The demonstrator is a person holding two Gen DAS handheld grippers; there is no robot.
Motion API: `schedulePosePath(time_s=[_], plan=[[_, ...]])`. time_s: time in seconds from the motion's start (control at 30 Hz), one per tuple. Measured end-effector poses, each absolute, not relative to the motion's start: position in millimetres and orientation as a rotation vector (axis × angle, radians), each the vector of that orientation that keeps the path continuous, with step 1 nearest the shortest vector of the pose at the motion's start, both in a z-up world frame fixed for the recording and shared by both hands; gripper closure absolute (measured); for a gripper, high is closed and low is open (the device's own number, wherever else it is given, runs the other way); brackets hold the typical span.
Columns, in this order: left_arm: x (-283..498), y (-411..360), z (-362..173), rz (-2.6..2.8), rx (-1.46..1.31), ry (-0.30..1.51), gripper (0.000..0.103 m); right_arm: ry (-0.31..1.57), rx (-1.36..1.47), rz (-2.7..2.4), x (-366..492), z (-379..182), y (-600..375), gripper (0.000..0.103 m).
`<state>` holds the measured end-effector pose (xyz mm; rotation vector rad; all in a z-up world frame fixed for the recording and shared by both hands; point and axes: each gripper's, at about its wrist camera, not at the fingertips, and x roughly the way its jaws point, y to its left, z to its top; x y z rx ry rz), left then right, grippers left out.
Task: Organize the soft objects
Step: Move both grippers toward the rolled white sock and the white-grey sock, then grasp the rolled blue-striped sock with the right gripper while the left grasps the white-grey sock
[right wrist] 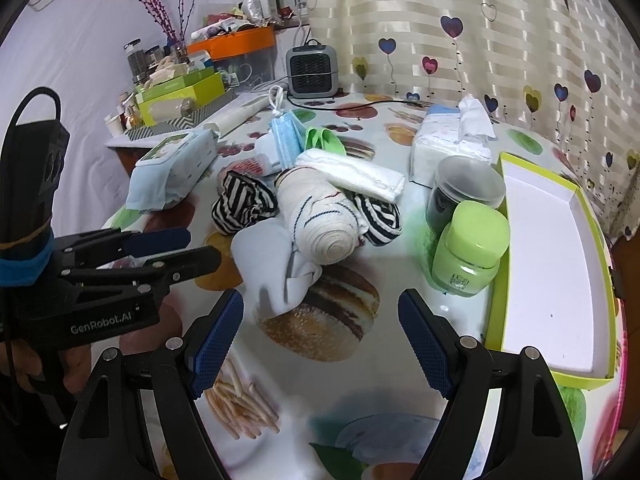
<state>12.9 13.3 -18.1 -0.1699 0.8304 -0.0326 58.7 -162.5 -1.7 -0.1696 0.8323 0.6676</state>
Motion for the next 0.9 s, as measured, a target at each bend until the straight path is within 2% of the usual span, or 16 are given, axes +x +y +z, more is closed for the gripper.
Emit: schedulePosePath(time_s=[0.73, 0.9], plan=[[35.5, 30.4, -26.0, -0.060, -0.243, 0.844, 0.056, 0.842, -0.219, 0.678, 103.8, -5.2, -134.4, 0.023], [37.6, 34.2, -25.9, -0.061, -0.258, 0.841, 0.056, 0.845, -0.227, 0.695, 113.4, -6.1, -127.1, 0.027]])
